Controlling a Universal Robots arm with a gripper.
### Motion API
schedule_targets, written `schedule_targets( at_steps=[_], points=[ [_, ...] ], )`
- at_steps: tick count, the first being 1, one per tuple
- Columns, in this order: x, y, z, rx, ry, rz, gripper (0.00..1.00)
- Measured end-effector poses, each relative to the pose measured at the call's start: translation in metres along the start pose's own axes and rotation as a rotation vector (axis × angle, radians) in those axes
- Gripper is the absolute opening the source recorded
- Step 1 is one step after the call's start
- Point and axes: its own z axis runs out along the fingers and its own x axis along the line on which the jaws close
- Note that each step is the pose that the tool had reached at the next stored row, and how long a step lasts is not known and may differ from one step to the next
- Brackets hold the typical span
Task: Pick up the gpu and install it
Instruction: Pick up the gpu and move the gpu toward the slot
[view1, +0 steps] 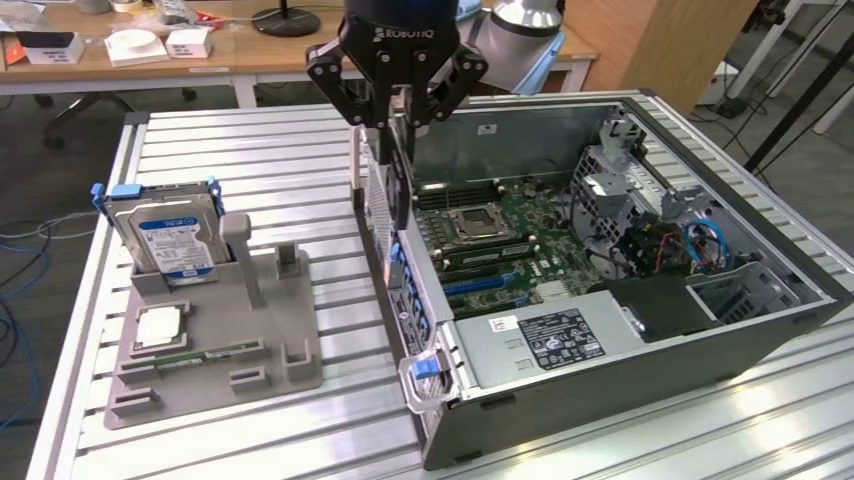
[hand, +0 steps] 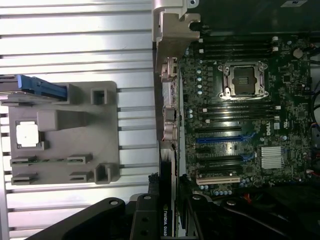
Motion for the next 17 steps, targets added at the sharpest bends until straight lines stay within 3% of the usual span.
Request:
schedule_targets(
  at_steps=[17],
  points=[
    [-0.005,0.0004,0.0001,0.0,0.0,0.0,0.26]
  ],
)
